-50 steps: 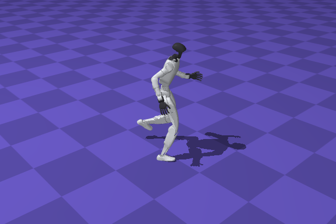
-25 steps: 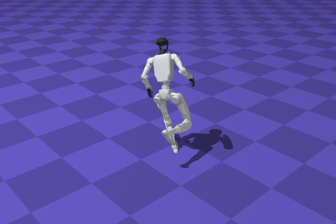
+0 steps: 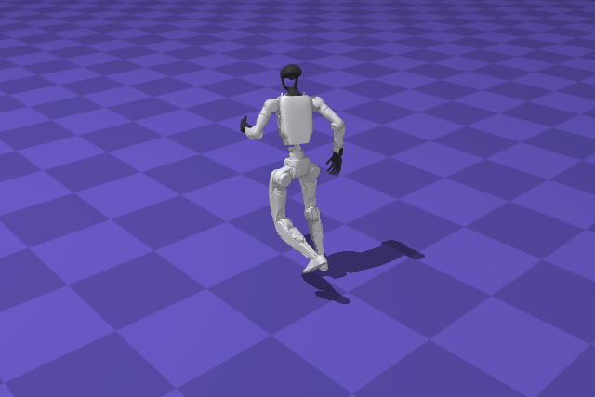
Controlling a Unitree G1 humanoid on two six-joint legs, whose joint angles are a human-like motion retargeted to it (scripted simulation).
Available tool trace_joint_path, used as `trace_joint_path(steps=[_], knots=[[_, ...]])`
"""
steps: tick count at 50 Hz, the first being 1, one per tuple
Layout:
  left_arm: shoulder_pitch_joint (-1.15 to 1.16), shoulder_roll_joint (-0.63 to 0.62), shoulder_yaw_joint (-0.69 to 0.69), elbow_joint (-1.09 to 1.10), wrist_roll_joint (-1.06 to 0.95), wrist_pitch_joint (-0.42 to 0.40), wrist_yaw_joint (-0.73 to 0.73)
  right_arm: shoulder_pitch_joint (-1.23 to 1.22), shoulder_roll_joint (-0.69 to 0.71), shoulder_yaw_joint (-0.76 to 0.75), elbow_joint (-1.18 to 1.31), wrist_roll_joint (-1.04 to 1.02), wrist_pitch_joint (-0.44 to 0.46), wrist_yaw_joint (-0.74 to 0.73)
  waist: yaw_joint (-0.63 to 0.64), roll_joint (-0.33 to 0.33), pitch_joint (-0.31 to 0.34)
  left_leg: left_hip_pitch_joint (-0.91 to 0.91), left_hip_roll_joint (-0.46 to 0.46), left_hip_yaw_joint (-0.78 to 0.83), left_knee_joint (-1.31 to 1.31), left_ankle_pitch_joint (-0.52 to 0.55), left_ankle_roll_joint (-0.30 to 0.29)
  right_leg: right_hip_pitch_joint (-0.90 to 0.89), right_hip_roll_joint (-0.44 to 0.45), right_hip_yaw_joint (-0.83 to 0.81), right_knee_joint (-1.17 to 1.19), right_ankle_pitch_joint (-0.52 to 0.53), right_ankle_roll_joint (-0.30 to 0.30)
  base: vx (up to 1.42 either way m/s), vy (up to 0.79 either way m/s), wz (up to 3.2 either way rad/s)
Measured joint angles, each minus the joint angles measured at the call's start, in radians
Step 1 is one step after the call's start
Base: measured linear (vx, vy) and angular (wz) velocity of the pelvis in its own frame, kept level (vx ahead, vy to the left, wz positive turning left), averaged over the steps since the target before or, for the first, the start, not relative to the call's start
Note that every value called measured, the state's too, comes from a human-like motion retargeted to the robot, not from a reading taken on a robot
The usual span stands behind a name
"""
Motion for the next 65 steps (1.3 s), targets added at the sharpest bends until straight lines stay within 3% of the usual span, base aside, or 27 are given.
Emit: trace_joint_path(steps=[2, 3, 6, 9, 13, 15, 17, 20, 23, 25, 28, 29, 30, 32, 35, 37, 40, 42, 45, 48, 50, 52, 55, 57, 59, 62, 65], knots=[[0.182, -0.030, -0.004, 0.152, -0.119, 0.045, 0.055, -0.182, -0.055, 0.035, 0.004, -0.008, -0.024, -0.144, 0.080, 0.042, 0.020, -0.208, 0.092, 0.019, 0.384, -0.081, -0.057, -0.062, 0.023, 0.009, 0.238, -0.180, -0.074, 0.73, -0.26, -0.11], [0.270, -0.051, -0.017, 0.247, -0.194, 0.072, 0.058, -0.290, -0.078, 0.051, -0.003, -0.019, -0.024, -0.183, 0.127, 0.038, 0.026, -0.290, 0.105, 0.033, 0.513, -0.114, -0.046, -0.076, 0.021, 0.021, 0.311, -0.225, -0.080, 0.78, -0.26, -0.58], [0.563, -0.052, -0.014, 0.490, -0.348, 0.120, 0.038, -0.566, -0.108, 0.051, -0.175, 0.078, -0.073, -0.264, 0.287, -0.031, -0.030, -0.522, 0.143, 0.131, 0.706, -0.148, -0.025, -0.066, 0.028, 0.090, 0.314, -0.237, -0.063, 0.90, -0.23, -1.06], [0.870, 0.038, 0.066, 0.566, -0.281, 0.068, 0.046, -0.692, -0.088, 0.006, -0.470, 0.288, -0.170, -0.306, 0.462, -0.176, -0.159, -0.719, 0.126, 0.249, 0.616, -0.124, 0.063, -0.016, 0.003, 0.170, 0.111, -0.028, -0.008, 1.05, -0.06, -0.90], [1.223, 0.057, 0.331, 0.532, -0.183, 0.014, -0.028, -0.730, -0.125, -0.042, -0.823, 0.326, -0.241, -0.290, 0.661, -0.319, -0.239, -0.694, 0.049, 0.385, 0.132, -0.021, 0.025, 0.168, -0.076, 0.273, -0.202, 0.467, 0.068, 1.25, 0.18, -0.56], [1.302, 0.058, 0.415, 0.536, -0.156, 0.010, -0.088, -0.760, -0.136, -0.058, -0.954, 0.311, -0.262, -0.270, 0.709, -0.337, -0.251, -0.596, 0.041, 0.458, -0.193, 0.043, 0.010, 0.244, -0.080, 0.292, -0.284, 0.574, 0.103, 1.26, 0.21, 0.01], [1.294, 0.079, 0.435, 0.571, -0.135, 0.025, -0.104, -0.752, -0.105, -0.060, -1.039, 0.345, -0.282, -0.241, 0.741, -0.304, -0.234, -0.443, 0.025, 0.493, -0.575, 0.152, -0.034, 0.326, -0.042, 0.256, -0.294, 0.546, 0.090, 1.25, 0.23, 0.07], [1.206, 0.100, 0.413, 0.616, -0.129, 0.073, -0.117, -0.622, -0.036, -0.048, -1.089, 0.403, -0.288, -0.216, 0.775, -0.150, -0.143, -0.149, 0.030, 0.393, -1.057, 0.321, -0.179, 0.500, 0.080, 0.196, -0.178, 0.457, 0.030, 1.25, 0.24, 0.32], [1.134, 0.093, 0.384, 0.535, -0.089, 0.108, -0.193, -0.408, 0.026, -0.067, -1.022, 0.351, -0.255, -0.180, 0.733, -0.004, -0.113, -0.024, 0.118, 0.201, -1.140, 0.402, -0.296, 0.462, 0.179, 0.146, 0.295, 0.255, -0.045, 1.17, 0.17, 1.15], [1.053, 0.094, 0.359, 0.427, -0.079, 0.111, -0.165, -0.273, 0.089, -0.101, -0.933, 0.262, -0.220, -0.164, 0.692, -0.016, -0.100, -0.033, 0.092, 0.119, -1.080, 0.292, -0.236, 0.273, 0.139, 0.134, 0.781, 0.087, -0.064, 0.98, 0.08, 1.40], [0.785, 0.043, 0.291, 0.308, -0.050, 0.074, 0.004, -0.093, 0.221, -0.154, -0.702, 0.081, -0.211, -0.257, 0.554, -0.124, -0.036, -0.146, -0.044, 0.025, -0.777, -0.047, 0.020, -0.023, 0.038, 0.172, 1.381, -0.117, -0.050, 0.84, -0.03, 2.06], [0.661, 0.012, 0.261, 0.289, -0.028, 0.063, 0.053, -0.048, 0.259, -0.148, -0.586, 0.040, -0.201, -0.297, 0.492, -0.135, -0.015, -0.179, -0.059, -0.011, -0.668, -0.120, 0.060, -0.104, 0.038, 0.175, 1.508, -0.169, -0.054, 0.81, -0.14, 2.41], [0.526, -0.023, 0.228, 0.275, -0.003, 0.054, 0.096, -0.009, 0.294, -0.133, -0.460, 0.008, -0.186, -0.335, 0.427, -0.138, 0.004, -0.207, -0.062, -0.045, -0.566, -0.178, 0.079, -0.182, 0.047, 0.173, 1.615, -0.216, -0.063, 0.84, -0.15, 2.17], [0.250, -0.089, 0.154, 0.222, 0.047, 0.029, 0.137, 0.063, 0.281, -0.094, -0.272, 0.022, -0.158, -0.292, 0.293, -0.123, 0.017, -0.159, -0.050, -0.092, -0.567, -0.191, 0.026, -0.326, 0.037, 0.168, 1.688, -0.260, -0.076, 0.91, -0.15, 1.69], [-0.115, -0.120, 0.046, 0.073, 0.189, -0.033, 0.194, 0.227, 0.078, -0.097, -0.311, 0.025, -0.235, -0.142, 0.074, -0.075, -0.032, -0.017, 0.007, -0.147, -0.787, -0.051, -0.071, -0.516, -0.023, 0.117, 1.558, -0.230, -0.105, 1.00, -0.22, 1.07], [-0.288, -0.070, -0.014, -0.040, 0.285, -0.060, 0.192, 0.342, -0.075, -0.152, -0.420, 0.047, -0.282, -0.055, -0.063, -0.014, -0.082, 0.043, 0.073, -0.175, -0.927, 0.166, -0.138, -0.566, -0.041, 0.033, 1.299, -0.122, -0.120, 1.05, -0.32, 0.62], [-0.479, 0.027, -0.115, -0.162, 0.362, -0.087, 0.142, 0.477, -0.192, -0.212, -0.477, 0.145, -0.279, 0.042, -0.167, 0.067, -0.144, 0.106, 0.163, -0.181, -1.082, 0.567, -0.258, -0.520, 0.026, -0.080, 0.735, 0.158, -0.102, 1.10, -0.41, -0.05], [-0.568, 0.066, -0.162, -0.217, 0.351, -0.105, 0.120, 0.529, -0.225, -0.244, -0.476, 0.163, -0.254, 0.115, -0.193, 0.061, -0.161, 0.171, 0.161, -0.183, -1.133, 0.697, -0.290, -0.402, 0.112, -0.039, 0.279, 0.357, -0.026, 1.19, -0.43, 0.06], [-0.635, 0.100, -0.153, -0.280, 0.262, -0.130, 0.144, 0.525, -0.256, -0.258, -0.462, 0.114, -0.198, 0.191, -0.221, -0.051, -0.135, 0.321, 0.048, -0.190, -1.097, 0.605, -0.226, -0.166, 0.103, 0.091, -0.200, 0.497, 0.084, 1.25, -0.44, 0.09], [-0.532, 0.109, -0.071, -0.316, 0.207, -0.128, 0.176, 0.470, -0.237, -0.214, -0.437, 0.079, -0.154, 0.207, -0.165, -0.147, -0.131, 0.379, -0.039, -0.073, -0.892, 0.445, -0.156, -0.034, 0.027, 0.080, -0.286, 0.550, 0.105, 1.22, -0.43, -0.99], [-0.389, 0.096, 0.009, -0.341, 0.156, -0.118, 0.138, 0.422, -0.215, -0.192, -0.421, 0.103, -0.133, 0.208, -0.122, -0.174, -0.155, 0.295, -0.042, 0.063, -0.590, 0.308, -0.113, 0.009, -0.021, 0.065, -0.258, 0.527, 0.095, 1.14, -0.35, -1.18], [-0.228, 0.062, 0.085, -0.349, 0.037, -0.109, 0.066, 0.330, -0.184, -0.162, -0.400, 0.168, -0.127, 0.135, -0.086, -0.145, -0.160, 0.115, 0.037, 0.142, -0.172, 0.135, -0.069, 0.012, -0.008, 0.093, -0.186, 0.324, 0.072, 1.01, -0.24, -0.88], [0.048, -0.009, 0.172, -0.276, -0.083, -0.093, 0.048, 0.064, -0.078, -0.073, -0.319, 0.203, -0.176, -0.135, -0.004, -0.083, -0.093, -0.164, 0.095, 0.100, 0.371, -0.080, -0.023, -0.036, 0.048, 0.152, 0.039, -0.049, 0.004, 0.88, -0.08, -1.14], [0.261, -0.064, 0.180, -0.148, -0.151, -0.071, 0.112, -0.182, 0.030, -0.029, -0.283, 0.150, -0.201, -0.289, 0.067, -0.075, -0.049, -0.352, 0.079, 0.080, 0.615, -0.155, -0.012, -0.093, 0.052, 0.198, 0.235, -0.185, -0.040, 0.85, 0.01, -1.33], [0.460, -0.098, 0.164, -0.030, -0.263, -0.043, 0.143, -0.423, 0.135, 0.006, -0.325, 0.137, -0.215, -0.351, 0.144, -0.086, -0.059, -0.559, 0.098, 0.099, 0.755, -0.176, -0.005, -0.119, 0.047, 0.237, 0.306, -0.230, -0.058, 0.91, 0.04, -1.07], [0.756, -0.034, 0.154, 0.006, -0.218, -0.021, 0.113, -0.672, 0.212, 0.061, -0.549, 0.168, -0.253, -0.348, 0.326, -0.131, -0.137, -0.787, 0.173, 0.165, 0.741, -0.128, -0.020, -0.053, 0.039, 0.294, 0.169, -0.126, -0.064, 1.06, 0.13, -1.11], [1.023, 0.077, 0.202, -0.056, -0.138, -0.029, -0.014, -0.802, 0.225, 0.107, -0.804, 0.198, -0.279, -0.291, 0.547, -0.229, -0.202, -0.818, 0.250, 0.292, 0.487, -0.038, -0.050, 0.068, -0.021, 0.361, -0.064, 0.195, -0.029, 1.16, 0.27, -1.15]])
